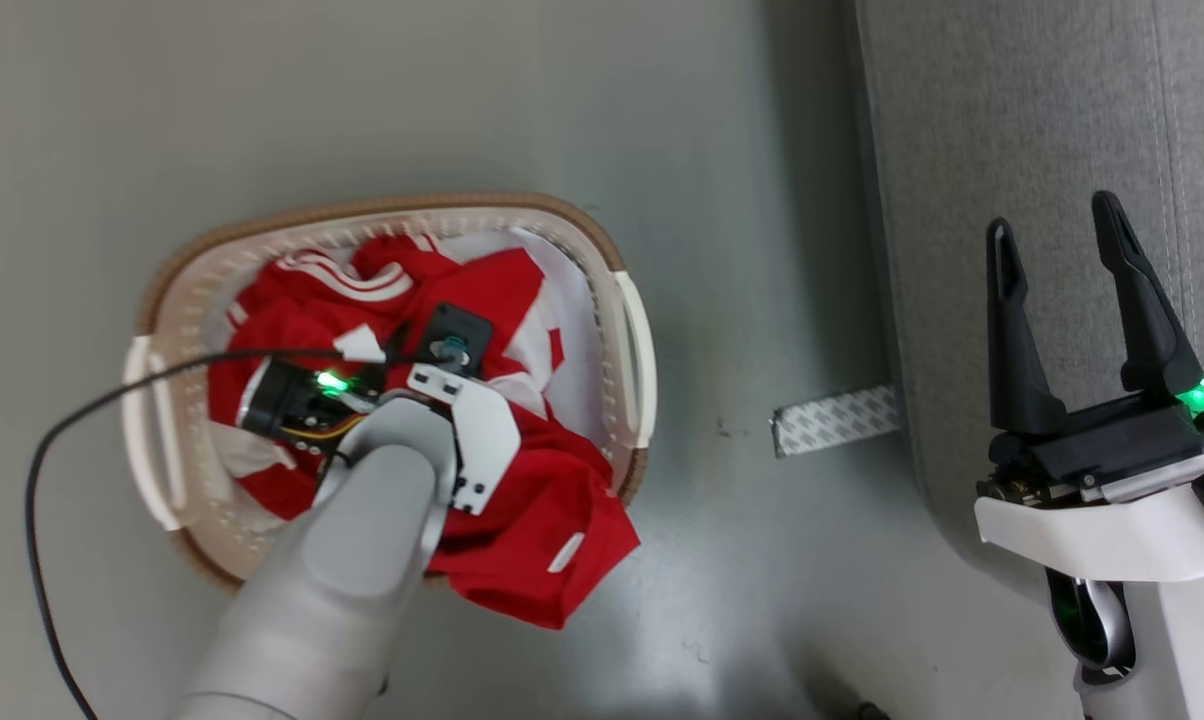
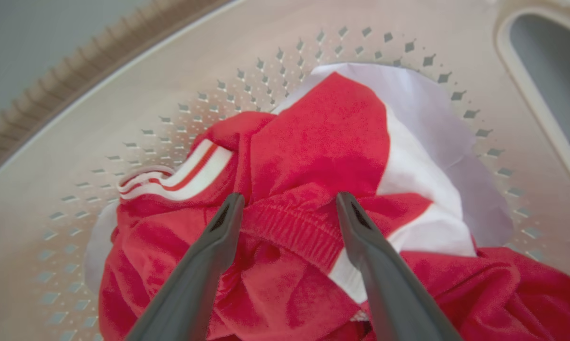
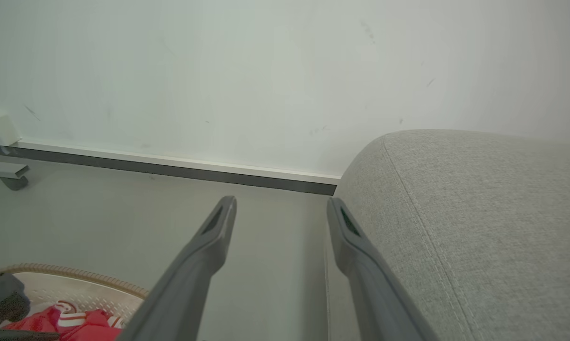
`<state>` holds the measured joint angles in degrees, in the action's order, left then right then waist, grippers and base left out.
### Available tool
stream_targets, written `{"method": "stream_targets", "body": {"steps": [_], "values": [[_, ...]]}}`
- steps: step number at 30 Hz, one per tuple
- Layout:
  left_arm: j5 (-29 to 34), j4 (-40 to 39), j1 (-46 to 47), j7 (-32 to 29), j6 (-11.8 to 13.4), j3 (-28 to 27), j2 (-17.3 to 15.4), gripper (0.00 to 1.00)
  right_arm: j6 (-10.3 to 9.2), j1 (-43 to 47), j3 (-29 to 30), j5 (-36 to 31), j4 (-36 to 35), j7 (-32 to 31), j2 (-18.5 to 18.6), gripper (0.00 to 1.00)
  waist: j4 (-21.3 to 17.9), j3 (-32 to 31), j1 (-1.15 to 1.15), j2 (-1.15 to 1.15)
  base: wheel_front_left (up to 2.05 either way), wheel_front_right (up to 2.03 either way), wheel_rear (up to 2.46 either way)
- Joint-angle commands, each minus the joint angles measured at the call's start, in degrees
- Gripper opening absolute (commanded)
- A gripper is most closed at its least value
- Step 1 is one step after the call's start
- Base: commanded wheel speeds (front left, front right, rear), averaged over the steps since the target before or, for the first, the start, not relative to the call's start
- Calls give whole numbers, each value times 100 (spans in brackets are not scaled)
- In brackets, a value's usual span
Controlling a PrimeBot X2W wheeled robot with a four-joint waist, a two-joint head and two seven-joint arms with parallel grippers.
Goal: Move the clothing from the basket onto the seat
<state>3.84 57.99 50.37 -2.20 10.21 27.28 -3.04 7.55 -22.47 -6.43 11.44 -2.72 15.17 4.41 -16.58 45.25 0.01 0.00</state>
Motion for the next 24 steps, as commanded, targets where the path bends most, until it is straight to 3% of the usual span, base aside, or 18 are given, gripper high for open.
{"method": "stream_targets", "body": {"steps": [1,8,9,10,13,19,24], "values": [[40,126,122,-67,8,-2,-94,100,-12,-125,-43,60,-80,-2,-5,100,-203,248,-1,0,0,0,0],[64,770,357,-302,-112,98,-231,100,-12,-50,-184,180,-204,-2,-11,100,-466,436,-1,0,0,0,0],[-16,847,363,-332,-206,89,-208,69,-12,-32,-191,190,-201,-2,-16,100,-502,442,-1,0,0,0,0],[-60,931,375,-369,-285,80,-193,0,-12,-13,-195,206,-191,-2,-18,100,-529,439,-1,0,0,0,0],[-104,1058,430,-311,-337,122,-150,0,-12,23,-127,229,-128,-2,-26,100,-550,371,-1,0,0,0,0],[-365,935,456,-51,-112,188,-6,0,-12,135,7,163,50,-2,-21,100,-397,-160,-1,0,0,0,0],[-1057,130,41,-113,-52,660,7,0,-12,289,92,96,229,-3,4,100,-182,-922,-1,0,0,0,0]]}}
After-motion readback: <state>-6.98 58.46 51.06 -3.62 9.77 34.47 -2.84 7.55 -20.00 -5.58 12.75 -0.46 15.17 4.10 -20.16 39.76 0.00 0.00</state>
